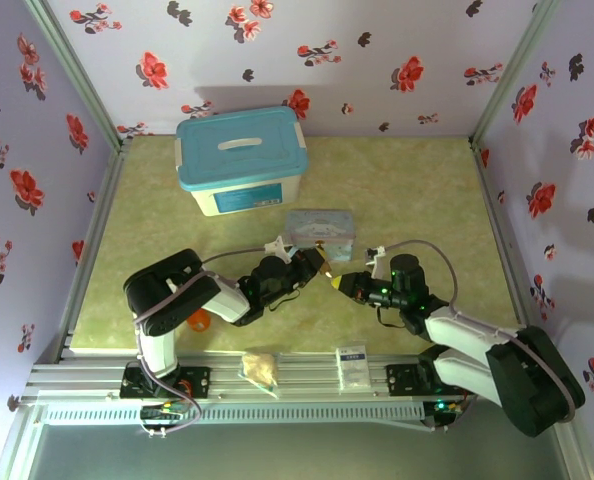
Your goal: Unlock the padlock with the key
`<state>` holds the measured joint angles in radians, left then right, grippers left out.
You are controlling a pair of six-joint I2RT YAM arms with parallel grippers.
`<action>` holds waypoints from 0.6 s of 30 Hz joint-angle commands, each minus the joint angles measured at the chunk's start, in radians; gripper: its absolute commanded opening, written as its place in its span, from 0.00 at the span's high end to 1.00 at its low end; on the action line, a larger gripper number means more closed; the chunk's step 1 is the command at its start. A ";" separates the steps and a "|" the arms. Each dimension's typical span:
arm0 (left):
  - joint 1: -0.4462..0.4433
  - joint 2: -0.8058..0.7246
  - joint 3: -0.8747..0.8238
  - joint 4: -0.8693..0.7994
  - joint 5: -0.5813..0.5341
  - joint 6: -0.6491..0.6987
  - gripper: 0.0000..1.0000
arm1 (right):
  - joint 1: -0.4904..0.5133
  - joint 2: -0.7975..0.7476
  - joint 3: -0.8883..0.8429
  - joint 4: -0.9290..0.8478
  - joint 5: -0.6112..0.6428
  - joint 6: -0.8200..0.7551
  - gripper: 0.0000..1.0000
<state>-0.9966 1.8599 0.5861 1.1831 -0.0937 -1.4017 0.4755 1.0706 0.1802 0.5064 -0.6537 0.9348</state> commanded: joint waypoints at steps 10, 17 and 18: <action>-0.011 0.003 0.037 0.073 0.022 -0.023 1.00 | -0.018 0.008 -0.006 0.056 0.028 0.011 1.00; -0.020 0.012 0.055 0.083 0.033 -0.038 1.00 | -0.026 -0.019 -0.001 0.022 0.044 0.007 1.00; -0.022 0.018 0.059 0.085 0.036 -0.043 1.00 | -0.027 -0.024 -0.002 0.015 0.047 0.005 1.00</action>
<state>-0.9974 1.8736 0.6033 1.1927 -0.0937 -1.4288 0.4614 1.0683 0.1799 0.5064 -0.6392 0.9360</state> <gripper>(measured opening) 0.111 0.051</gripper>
